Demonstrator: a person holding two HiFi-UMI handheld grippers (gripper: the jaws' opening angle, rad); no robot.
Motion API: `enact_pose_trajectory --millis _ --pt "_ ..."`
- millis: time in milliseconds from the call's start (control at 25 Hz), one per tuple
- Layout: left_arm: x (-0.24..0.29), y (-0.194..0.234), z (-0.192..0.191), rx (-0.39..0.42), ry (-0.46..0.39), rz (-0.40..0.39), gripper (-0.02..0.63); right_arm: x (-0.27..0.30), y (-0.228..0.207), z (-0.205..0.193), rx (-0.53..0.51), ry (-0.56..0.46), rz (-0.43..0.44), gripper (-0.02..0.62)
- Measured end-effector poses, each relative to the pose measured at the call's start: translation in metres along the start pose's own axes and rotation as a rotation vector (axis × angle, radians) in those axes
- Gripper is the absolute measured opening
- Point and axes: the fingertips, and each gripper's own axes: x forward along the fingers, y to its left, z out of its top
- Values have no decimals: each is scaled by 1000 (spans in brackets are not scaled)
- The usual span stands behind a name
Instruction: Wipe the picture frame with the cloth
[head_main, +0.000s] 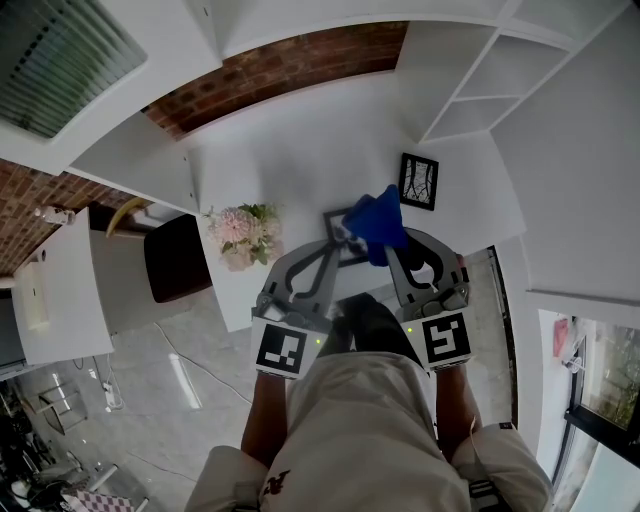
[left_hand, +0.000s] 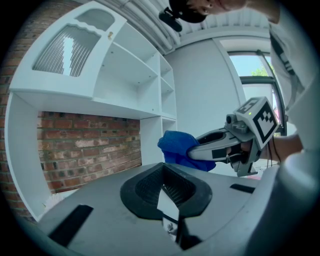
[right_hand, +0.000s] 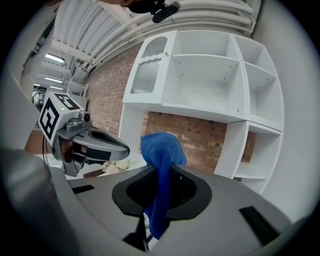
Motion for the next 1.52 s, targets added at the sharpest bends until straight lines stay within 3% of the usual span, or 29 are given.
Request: enact_pose_trajectory --millis 480,960,1240,1520 --pt "1 4 -1 2 4 -4 3 5 6 5 21 -22 47 72" --pt "-6 8 11 9 -24 -9 3 -4 20 41 1 -105 122 91" --pt "-4 10 1 -16 -6 -14 3 10 11 12 31 -23 33 52" --pt "-5 11 2 -19 -12 -12 3 17 16 6 15 4 37 51"
